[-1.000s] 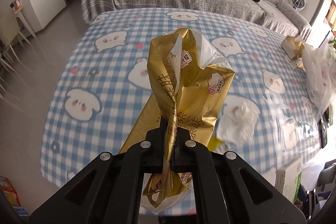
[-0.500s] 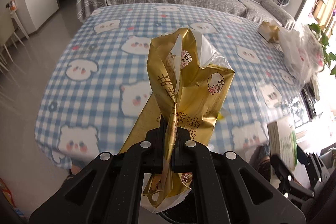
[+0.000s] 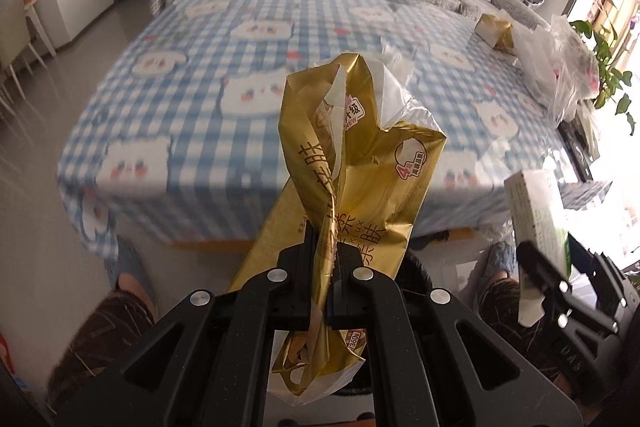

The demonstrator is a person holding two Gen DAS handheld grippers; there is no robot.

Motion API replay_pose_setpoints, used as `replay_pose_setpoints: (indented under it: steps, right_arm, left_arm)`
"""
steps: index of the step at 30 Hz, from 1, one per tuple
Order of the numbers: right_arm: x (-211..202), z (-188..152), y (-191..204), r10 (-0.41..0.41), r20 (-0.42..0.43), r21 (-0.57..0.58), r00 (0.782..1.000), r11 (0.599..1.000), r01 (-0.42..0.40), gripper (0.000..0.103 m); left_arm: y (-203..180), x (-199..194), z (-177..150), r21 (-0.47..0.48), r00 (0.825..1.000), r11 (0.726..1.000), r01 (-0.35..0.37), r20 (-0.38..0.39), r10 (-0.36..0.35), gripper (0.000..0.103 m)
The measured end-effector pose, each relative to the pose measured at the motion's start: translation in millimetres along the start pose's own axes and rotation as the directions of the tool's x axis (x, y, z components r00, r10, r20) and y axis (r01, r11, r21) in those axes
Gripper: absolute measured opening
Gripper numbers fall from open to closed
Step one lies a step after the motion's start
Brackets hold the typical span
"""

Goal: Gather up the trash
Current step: 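Lift the gold foil bag and medicine box and carry both over the bin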

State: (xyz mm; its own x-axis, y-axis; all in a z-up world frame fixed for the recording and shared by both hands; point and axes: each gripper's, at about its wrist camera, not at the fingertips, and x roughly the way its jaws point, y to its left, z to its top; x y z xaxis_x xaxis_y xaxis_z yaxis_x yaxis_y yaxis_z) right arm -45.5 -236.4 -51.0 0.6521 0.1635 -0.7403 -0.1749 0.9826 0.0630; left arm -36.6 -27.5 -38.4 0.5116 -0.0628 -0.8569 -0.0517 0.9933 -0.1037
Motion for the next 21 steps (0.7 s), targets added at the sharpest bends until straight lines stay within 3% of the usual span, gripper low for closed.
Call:
replay_pose_setpoints:
  steps: [12,21]
  right_arm:
    - [11.3,-52.5,-2.3,0.028,-0.031,-0.008,0.999,1.000,-0.028,0.058]
    - [51.0,-84.5,-0.5,0.012,-0.122,0.000,0.992,1.000,-0.012,0.058]
  left_arm:
    - [2.2,30.5,-73.5,-0.007,0.997,0.998,-0.063,-0.051,0.063,0.002]
    - [6.0,73.0,-104.4,-0.041,0.994,0.999,-0.029,-0.110,0.025,0.002]
